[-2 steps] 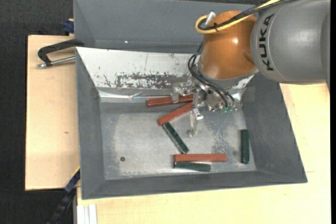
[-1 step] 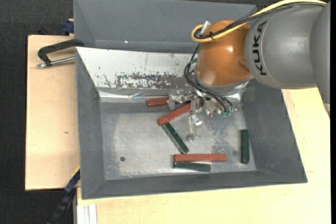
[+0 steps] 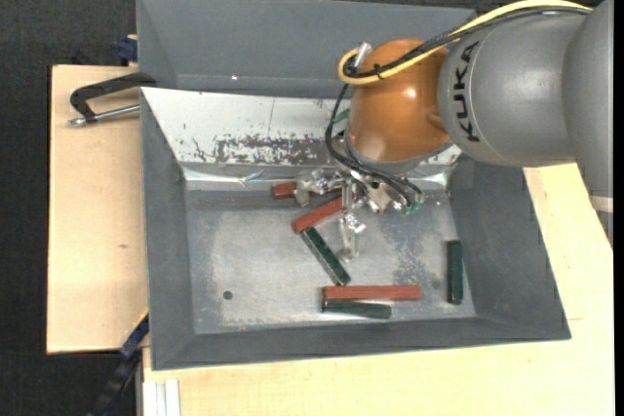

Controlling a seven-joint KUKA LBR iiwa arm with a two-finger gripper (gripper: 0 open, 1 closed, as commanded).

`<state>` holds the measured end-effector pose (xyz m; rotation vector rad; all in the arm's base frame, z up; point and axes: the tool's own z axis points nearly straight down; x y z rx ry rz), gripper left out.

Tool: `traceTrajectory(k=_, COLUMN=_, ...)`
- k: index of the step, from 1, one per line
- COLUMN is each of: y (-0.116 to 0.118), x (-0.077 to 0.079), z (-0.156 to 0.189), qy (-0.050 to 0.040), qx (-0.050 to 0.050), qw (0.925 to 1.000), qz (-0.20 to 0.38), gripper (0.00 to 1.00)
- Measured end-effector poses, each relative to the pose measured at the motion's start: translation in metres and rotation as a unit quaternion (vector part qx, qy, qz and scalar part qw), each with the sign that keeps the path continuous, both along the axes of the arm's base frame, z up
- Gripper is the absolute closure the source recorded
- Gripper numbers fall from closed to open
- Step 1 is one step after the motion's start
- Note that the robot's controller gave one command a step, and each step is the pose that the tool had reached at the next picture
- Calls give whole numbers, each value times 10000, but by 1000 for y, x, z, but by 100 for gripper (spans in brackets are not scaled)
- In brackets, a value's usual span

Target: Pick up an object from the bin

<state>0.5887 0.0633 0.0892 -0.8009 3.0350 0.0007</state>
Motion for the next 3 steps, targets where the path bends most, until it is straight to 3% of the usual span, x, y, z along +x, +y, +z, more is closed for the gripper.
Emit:
traceTrajectory(k=1, y=-2, x=7, z=-16, qy=-16, qx=9, qw=9991, qz=428, gripper=0)
traceTrajectory(k=2, y=-17, x=7, z=-17, qy=-13, qx=2, qw=9760, qz=2177, gripper=100)
traceTrajectory(k=3, y=-17, x=7, z=-17, qy=-10, qx=4, qw=9760, qz=2176, gripper=100)
